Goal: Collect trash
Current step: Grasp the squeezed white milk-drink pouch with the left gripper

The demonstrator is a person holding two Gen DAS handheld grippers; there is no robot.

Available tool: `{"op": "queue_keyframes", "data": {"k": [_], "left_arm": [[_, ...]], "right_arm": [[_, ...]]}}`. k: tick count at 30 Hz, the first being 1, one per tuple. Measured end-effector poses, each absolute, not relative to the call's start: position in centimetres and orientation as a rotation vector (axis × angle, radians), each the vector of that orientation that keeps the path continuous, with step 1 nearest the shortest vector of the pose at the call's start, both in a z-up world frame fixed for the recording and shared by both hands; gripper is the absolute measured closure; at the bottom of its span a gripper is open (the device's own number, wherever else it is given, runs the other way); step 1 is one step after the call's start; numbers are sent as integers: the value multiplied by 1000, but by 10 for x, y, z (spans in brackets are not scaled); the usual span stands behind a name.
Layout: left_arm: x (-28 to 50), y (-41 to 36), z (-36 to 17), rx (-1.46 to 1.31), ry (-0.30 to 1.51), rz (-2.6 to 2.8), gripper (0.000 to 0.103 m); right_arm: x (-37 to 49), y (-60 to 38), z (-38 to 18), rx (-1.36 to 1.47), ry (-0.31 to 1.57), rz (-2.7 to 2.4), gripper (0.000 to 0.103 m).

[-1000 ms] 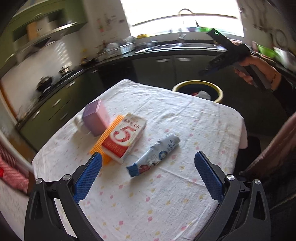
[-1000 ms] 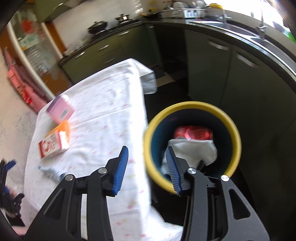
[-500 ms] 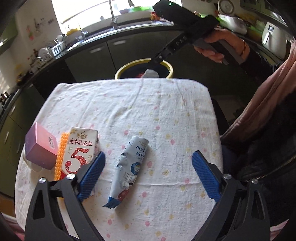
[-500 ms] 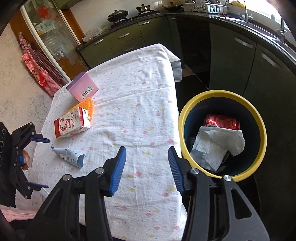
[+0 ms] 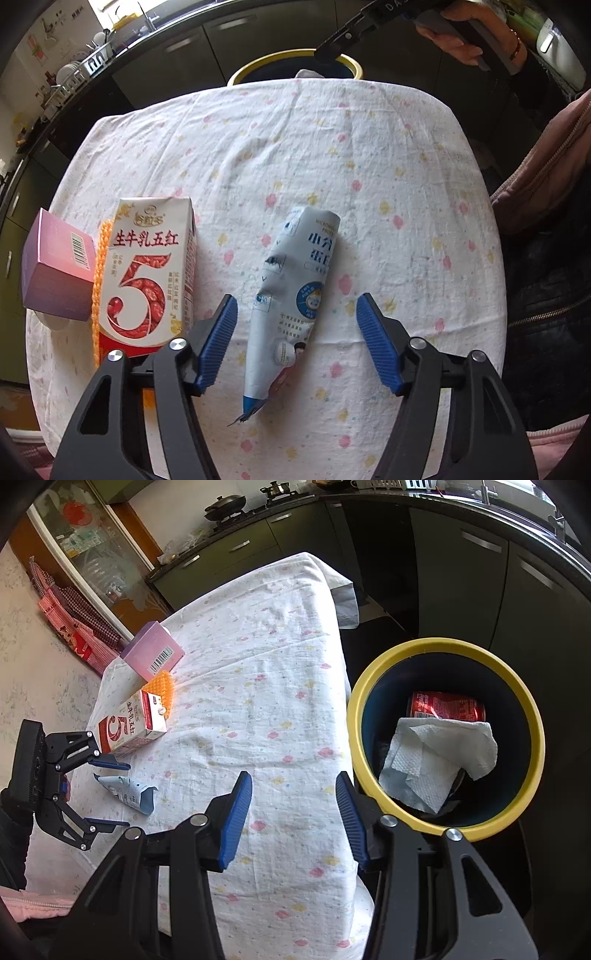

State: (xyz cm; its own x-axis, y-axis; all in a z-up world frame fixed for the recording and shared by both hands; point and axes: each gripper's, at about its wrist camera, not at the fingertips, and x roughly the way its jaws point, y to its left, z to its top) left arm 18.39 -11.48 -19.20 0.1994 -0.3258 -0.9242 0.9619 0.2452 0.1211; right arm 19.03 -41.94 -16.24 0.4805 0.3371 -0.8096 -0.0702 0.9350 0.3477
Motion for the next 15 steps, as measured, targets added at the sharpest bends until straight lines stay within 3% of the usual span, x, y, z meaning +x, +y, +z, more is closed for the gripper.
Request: {"op": "queue_keyframes", "data": {"k": [5,12,15], "left_arm": [[186,-112,-192,833,963,-1084,47],[175,-104,-189,794,991,-1094,73],[171,-101,-188,783,985,-1061,74]], "right_arm": [[192,-421,-163,293,1042,254,57],[192,-415,-163,287,1047,263,57],[191,-414,-163,284,1047,266,57]]}}
